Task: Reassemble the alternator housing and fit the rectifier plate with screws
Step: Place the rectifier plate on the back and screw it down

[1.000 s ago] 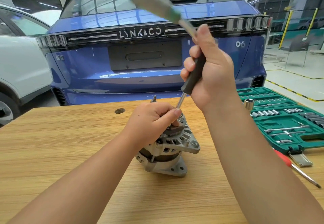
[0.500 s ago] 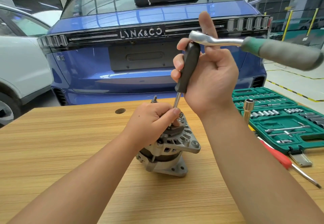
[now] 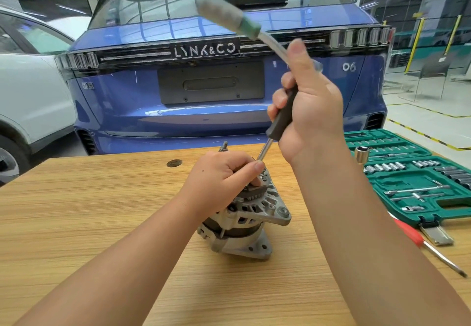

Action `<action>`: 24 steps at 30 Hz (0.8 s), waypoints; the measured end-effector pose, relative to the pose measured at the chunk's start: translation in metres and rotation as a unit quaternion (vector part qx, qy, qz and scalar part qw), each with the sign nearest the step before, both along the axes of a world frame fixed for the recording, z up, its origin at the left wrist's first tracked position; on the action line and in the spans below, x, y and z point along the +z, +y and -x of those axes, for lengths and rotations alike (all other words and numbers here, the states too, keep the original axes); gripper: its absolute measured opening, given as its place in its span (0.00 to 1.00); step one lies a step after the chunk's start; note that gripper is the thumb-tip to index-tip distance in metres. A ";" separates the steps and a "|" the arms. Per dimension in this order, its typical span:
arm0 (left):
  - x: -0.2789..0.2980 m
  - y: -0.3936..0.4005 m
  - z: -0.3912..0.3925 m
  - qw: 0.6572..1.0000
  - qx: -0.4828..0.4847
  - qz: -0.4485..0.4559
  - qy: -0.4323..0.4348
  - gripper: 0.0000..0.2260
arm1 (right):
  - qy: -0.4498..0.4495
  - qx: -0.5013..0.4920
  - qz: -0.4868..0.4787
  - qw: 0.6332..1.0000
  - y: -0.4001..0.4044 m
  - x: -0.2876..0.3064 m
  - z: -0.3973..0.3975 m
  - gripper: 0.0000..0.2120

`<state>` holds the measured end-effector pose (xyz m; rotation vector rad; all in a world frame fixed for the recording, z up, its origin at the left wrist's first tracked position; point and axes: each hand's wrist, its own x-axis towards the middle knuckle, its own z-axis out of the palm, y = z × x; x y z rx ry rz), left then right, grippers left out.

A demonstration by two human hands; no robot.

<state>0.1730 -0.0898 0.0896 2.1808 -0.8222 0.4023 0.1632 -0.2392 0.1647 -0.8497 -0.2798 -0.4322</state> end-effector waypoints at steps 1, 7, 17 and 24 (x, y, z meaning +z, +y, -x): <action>0.000 0.000 0.000 1.000 0.001 -0.002 0.001 0.13 | 0.015 -0.020 0.006 1.000 -0.001 0.001 0.000 0.10; -0.001 0.000 -0.001 1.000 0.006 0.001 -0.012 0.15 | -0.072 0.115 -0.004 0.991 0.002 -0.003 0.005 0.11; -0.001 0.000 0.000 1.000 0.000 0.013 -0.020 0.15 | -0.166 0.212 0.003 0.963 0.000 -0.007 0.005 0.19; -0.002 0.000 -0.001 1.000 -0.006 0.017 -0.021 0.16 | -0.141 0.214 0.007 0.967 -0.002 -0.009 0.000 0.18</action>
